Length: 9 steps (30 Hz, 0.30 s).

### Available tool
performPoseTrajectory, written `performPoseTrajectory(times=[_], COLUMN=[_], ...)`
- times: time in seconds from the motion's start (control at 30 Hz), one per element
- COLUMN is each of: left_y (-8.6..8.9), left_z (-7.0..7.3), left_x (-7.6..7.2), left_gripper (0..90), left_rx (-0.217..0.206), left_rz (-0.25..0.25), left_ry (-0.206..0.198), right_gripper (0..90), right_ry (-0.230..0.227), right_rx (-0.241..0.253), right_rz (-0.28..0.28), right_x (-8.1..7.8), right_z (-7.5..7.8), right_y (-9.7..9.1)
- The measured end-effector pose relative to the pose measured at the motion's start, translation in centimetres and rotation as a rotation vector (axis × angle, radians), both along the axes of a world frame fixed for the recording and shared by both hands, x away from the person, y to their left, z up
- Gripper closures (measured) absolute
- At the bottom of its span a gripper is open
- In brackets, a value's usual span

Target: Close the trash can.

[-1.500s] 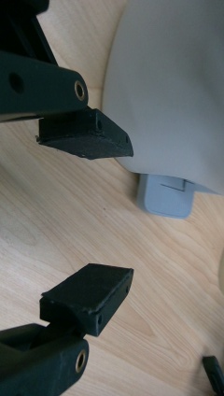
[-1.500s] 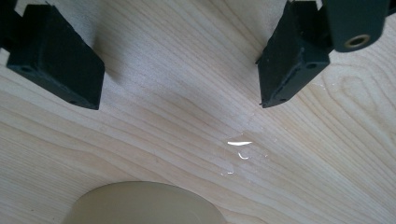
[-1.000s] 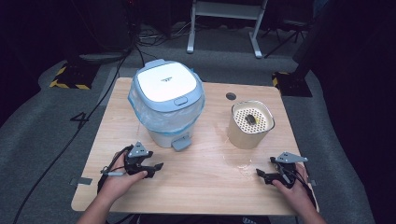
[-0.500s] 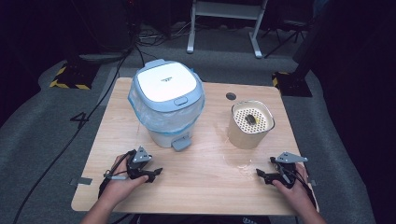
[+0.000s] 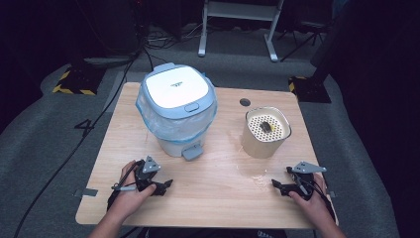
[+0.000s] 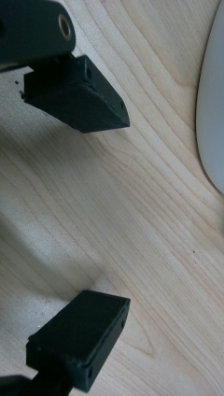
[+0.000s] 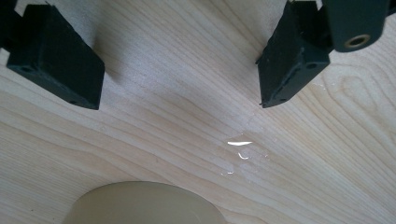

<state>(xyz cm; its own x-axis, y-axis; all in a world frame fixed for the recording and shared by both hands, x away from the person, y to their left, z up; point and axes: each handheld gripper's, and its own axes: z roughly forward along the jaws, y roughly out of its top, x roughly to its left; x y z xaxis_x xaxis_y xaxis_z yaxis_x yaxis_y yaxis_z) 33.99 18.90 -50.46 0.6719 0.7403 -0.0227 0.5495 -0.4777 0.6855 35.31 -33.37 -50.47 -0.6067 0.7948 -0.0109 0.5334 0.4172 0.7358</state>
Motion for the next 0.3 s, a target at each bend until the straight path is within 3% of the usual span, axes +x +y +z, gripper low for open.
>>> performPoseTrajectory(times=[0.3], left_y=[-0.05], left_z=[-0.01], left_x=[-0.06], left_gripper=[11.9], left_rx=[0.002], left_rz=[0.008], left_ry=[0.000], right_gripper=[14.8], right_ry=[-0.001], right_rx=[0.000], right_rz=[0.000], right_x=[0.00], right_z=[-0.01], right_y=[0.00])
